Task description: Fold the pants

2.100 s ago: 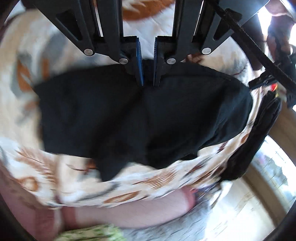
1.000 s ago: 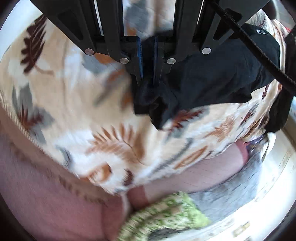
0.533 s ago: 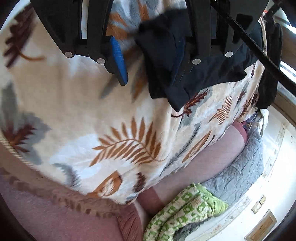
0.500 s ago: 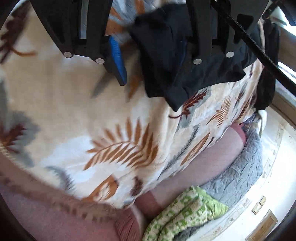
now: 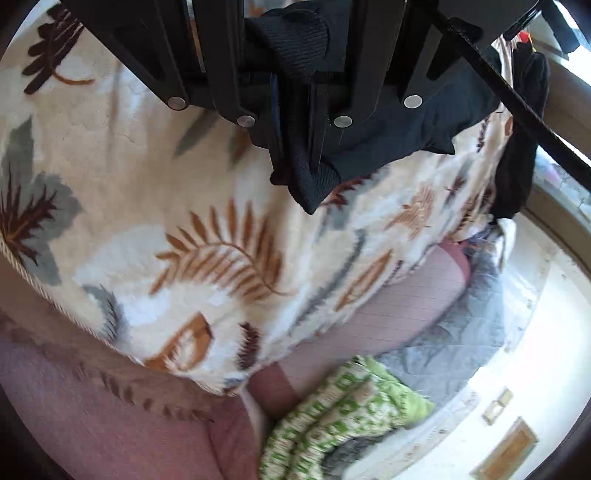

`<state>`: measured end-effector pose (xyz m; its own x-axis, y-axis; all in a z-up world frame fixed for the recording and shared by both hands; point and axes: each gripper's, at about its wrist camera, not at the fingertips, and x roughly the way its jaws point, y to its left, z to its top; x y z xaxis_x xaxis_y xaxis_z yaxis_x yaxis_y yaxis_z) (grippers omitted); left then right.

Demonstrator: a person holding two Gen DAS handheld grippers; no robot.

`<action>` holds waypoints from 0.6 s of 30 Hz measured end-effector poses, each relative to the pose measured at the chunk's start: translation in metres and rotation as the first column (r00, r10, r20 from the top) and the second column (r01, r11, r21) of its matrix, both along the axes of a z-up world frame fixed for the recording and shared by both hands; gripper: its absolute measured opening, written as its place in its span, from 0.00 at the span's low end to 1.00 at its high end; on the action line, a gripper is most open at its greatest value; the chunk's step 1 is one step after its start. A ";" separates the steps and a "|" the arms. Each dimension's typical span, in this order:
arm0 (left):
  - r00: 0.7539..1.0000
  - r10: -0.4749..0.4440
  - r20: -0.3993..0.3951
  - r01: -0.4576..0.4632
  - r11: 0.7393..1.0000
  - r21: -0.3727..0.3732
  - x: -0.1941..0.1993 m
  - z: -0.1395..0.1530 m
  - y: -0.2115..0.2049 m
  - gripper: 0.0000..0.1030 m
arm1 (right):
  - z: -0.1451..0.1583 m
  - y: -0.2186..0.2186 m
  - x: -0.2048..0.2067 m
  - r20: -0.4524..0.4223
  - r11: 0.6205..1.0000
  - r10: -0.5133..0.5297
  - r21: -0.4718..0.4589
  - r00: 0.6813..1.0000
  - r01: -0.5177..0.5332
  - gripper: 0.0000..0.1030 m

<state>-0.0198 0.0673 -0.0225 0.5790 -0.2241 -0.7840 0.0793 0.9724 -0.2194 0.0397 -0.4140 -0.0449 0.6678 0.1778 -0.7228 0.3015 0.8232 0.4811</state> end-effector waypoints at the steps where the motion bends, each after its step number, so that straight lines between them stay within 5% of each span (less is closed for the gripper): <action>1: 1.000 0.006 0.000 -0.006 1.000 0.000 0.000 0.000 0.002 0.58 | -0.007 -0.002 0.002 -0.022 1.000 -0.005 -0.001 1.000 0.005 0.11; 4: 0.999 0.039 0.001 -0.039 0.999 -0.008 -0.001 0.001 0.013 0.58 | -0.032 -0.006 0.002 -0.102 0.999 -0.017 -0.032 0.995 0.014 0.22; 9: 0.996 0.092 0.007 -0.092 0.995 -0.029 0.008 0.003 0.033 0.63 | -0.028 -0.031 -0.022 -0.098 0.992 -0.125 -0.020 0.987 0.123 0.40; 14: 0.979 0.201 0.033 -0.198 0.977 -0.076 0.030 0.009 0.067 0.74 | -0.004 -0.043 -0.049 -0.068 0.978 -0.199 -0.075 0.978 0.193 0.41; 18: 0.968 0.242 -0.060 -0.249 0.955 -0.160 0.065 -0.008 0.095 0.74 | 0.007 -0.031 -0.060 -0.044 0.983 -0.178 -0.059 0.983 0.175 0.42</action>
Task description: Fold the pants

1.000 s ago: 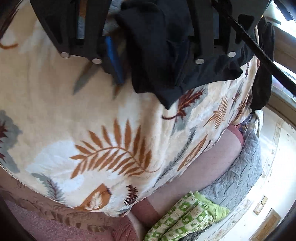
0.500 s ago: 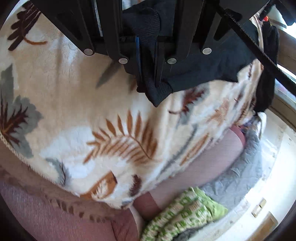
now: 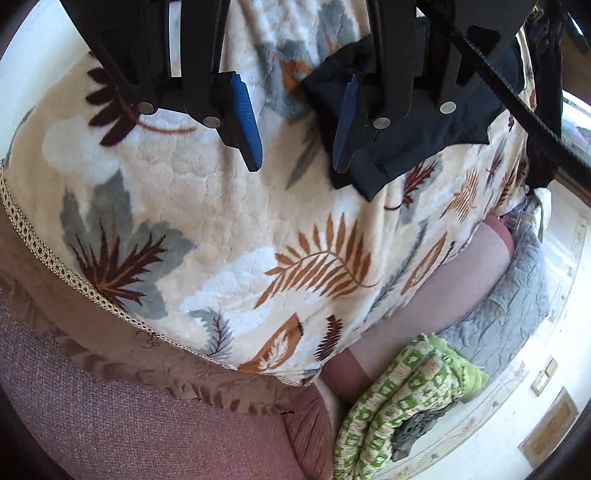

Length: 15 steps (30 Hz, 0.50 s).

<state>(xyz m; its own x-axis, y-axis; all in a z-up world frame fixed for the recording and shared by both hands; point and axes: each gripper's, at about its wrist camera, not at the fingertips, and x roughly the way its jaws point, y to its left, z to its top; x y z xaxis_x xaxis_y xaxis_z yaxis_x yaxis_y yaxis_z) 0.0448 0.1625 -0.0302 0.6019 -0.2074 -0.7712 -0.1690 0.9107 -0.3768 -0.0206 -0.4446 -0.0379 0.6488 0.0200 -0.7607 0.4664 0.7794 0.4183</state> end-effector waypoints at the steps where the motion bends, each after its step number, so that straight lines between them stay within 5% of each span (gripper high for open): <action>1: 1.000 0.003 -0.018 -0.003 1.000 -0.013 0.008 -0.006 0.003 0.74 | 0.001 0.007 0.000 0.001 1.000 0.014 -0.003 1.000 -0.014 0.42; 3: 0.996 -0.007 -0.084 0.000 0.997 -0.083 0.024 -0.023 0.010 0.49 | 0.002 0.020 0.002 0.000 0.999 0.039 -0.001 0.999 -0.039 0.42; 4: 0.994 -0.014 -0.108 0.001 0.993 -0.117 0.028 -0.029 0.012 0.14 | 0.001 0.028 0.004 0.000 0.998 0.061 0.006 0.998 -0.061 0.42; 5: 0.991 -0.014 -0.131 -0.006 0.989 -0.147 0.030 -0.034 0.014 0.02 | 0.000 0.035 0.004 0.000 0.997 0.076 0.010 0.997 -0.076 0.42; 12: 0.995 0.036 -0.088 -0.050 0.985 -0.162 0.002 -0.017 0.026 0.01 | 0.003 0.058 0.005 -0.003 0.993 0.117 -0.002 0.993 -0.117 0.42; 15: 0.987 0.088 -0.136 -0.096 0.994 -0.056 -0.006 -0.019 0.033 0.00 | 0.001 0.054 -0.001 0.000 0.994 0.107 0.016 0.994 -0.107 0.42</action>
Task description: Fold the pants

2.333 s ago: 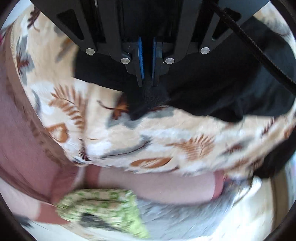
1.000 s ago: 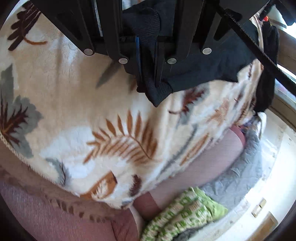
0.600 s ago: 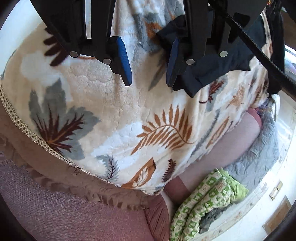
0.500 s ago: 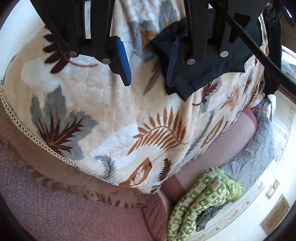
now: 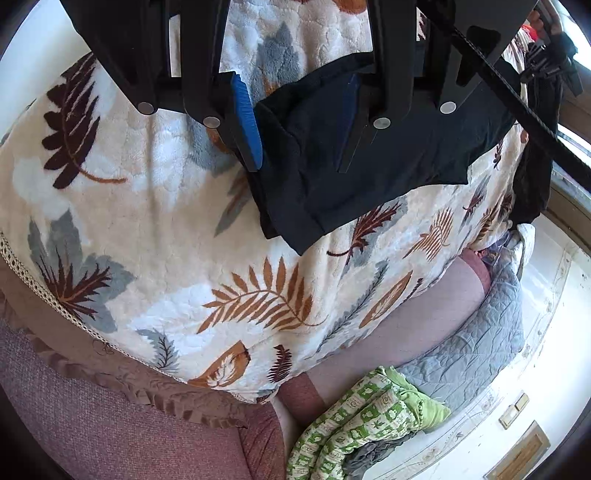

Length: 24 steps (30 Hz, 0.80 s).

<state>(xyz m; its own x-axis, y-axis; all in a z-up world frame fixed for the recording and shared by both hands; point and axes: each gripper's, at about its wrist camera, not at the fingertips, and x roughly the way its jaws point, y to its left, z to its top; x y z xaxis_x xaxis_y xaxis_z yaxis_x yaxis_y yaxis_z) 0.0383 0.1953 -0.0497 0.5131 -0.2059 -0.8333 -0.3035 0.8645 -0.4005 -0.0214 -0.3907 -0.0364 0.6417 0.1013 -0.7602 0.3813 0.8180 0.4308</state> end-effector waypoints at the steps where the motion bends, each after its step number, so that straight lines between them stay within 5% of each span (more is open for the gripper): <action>1: 1.000 0.011 -0.015 -0.011 1.000 0.024 -0.002 -0.003 0.003 0.00 | -0.001 -0.002 -0.002 -0.001 1.000 -0.008 0.013 1.000 0.008 0.42; 7: 1.000 -0.002 0.020 0.001 1.000 0.016 -0.022 0.009 0.010 0.02 | -0.010 -0.006 -0.011 -0.010 0.997 -0.043 0.057 0.999 0.043 0.46; 9: 0.997 -0.030 0.067 0.027 0.998 0.048 -0.026 0.024 -0.001 0.15 | -0.012 -0.006 -0.010 -0.018 0.998 -0.053 0.045 0.998 0.054 0.55; 11: 0.991 -0.067 0.115 0.062 0.997 0.052 -0.027 0.034 -0.016 0.38 | -0.015 -0.008 -0.009 -0.021 0.996 -0.084 0.038 0.996 0.085 0.61; 13: 0.983 -0.117 0.144 0.109 0.992 0.063 -0.026 0.040 -0.034 0.42 | -0.017 -0.008 -0.005 -0.011 0.994 -0.109 0.027 0.994 0.109 0.61; 14: 0.980 -0.138 0.145 0.129 0.989 0.070 -0.023 0.041 -0.043 0.42 | -0.017 -0.008 -0.003 -0.009 0.994 -0.103 0.021 0.995 0.103 0.54; 15: 0.976 -0.165 0.139 0.156 0.985 0.079 -0.019 0.040 -0.055 0.42 | -0.017 -0.007 0.000 -0.009 0.996 -0.082 0.019 0.997 0.083 0.26; 16: 0.973 -0.186 0.134 0.175 0.981 0.084 -0.017 0.038 -0.064 0.42 | -0.016 -0.003 0.004 -0.025 0.999 -0.048 0.011 0.999 0.048 0.13; 24: 0.960 -0.275 0.051 0.265 0.953 0.148 0.004 -0.002 -0.111 0.43 | -0.035 -0.017 -0.015 -0.082 0.994 -0.085 0.061 0.993 0.090 0.11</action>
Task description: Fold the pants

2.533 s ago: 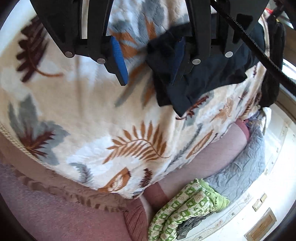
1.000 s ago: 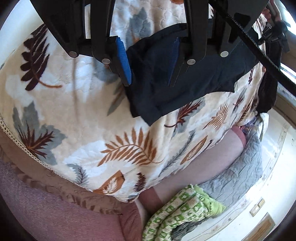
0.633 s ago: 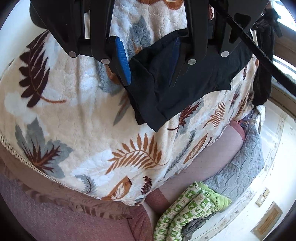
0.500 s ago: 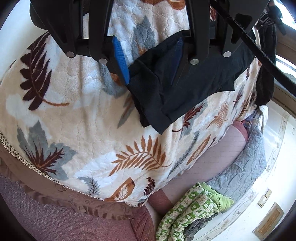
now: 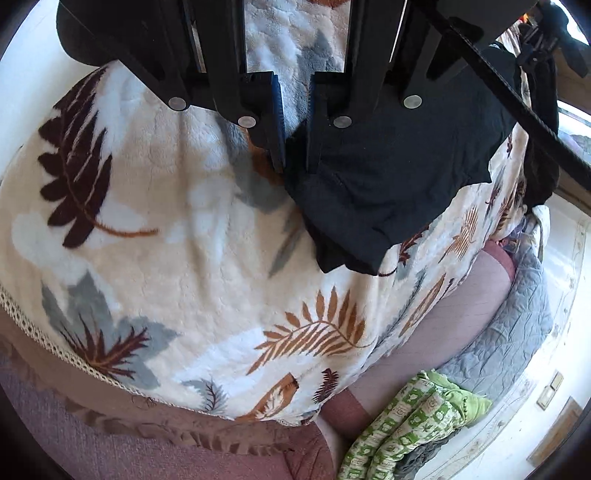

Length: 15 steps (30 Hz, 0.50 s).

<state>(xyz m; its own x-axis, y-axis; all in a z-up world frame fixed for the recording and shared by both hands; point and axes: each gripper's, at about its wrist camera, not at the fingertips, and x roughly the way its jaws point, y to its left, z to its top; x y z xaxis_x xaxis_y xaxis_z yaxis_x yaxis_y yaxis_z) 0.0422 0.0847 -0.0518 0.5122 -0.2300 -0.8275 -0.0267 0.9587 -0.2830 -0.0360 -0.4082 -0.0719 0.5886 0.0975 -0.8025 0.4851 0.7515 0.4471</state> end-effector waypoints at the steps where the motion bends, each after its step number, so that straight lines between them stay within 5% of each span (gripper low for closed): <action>1: 1.000 -0.003 0.003 0.003 1.000 0.016 0.000 -0.002 -0.001 0.43 | 0.002 0.001 0.000 -0.005 1.000 0.005 -0.012 1.000 -0.006 0.13; 3: 1.000 -0.017 0.017 0.017 0.999 0.038 -0.001 -0.005 -0.003 0.44 | 0.013 0.004 -0.001 -0.025 0.998 -0.003 -0.055 1.000 0.001 0.24; 5: 0.999 -0.030 0.032 0.028 0.999 0.037 -0.003 -0.005 -0.004 0.50 | 0.037 0.012 -0.007 0.010 0.990 -0.016 -0.139 1.000 0.017 0.24; 9: 0.997 -0.035 0.072 0.031 0.997 0.066 -0.008 -0.011 -0.011 0.56 | 0.083 0.046 0.005 0.098 0.961 0.104 -0.268 0.990 -0.075 0.34; 13: 0.990 -0.061 0.129 0.044 0.990 0.134 -0.016 -0.015 -0.023 0.63 | 0.094 0.099 0.053 0.110 0.920 0.339 -0.246 0.934 -0.305 0.39; 15: 0.986 -0.081 0.147 0.054 0.983 0.177 -0.019 -0.017 -0.029 0.65 | 0.091 0.137 0.086 0.103 0.868 0.467 -0.245 0.878 -0.433 0.40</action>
<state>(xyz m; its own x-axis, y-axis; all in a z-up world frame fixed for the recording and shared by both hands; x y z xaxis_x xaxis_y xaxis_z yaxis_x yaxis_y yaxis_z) 0.0235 0.0553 -0.0686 0.6239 -0.1295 -0.7707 0.0707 0.9915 -0.1094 0.0496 -0.2707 0.0189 0.6379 0.2228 -0.7372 0.0097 0.9549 0.2969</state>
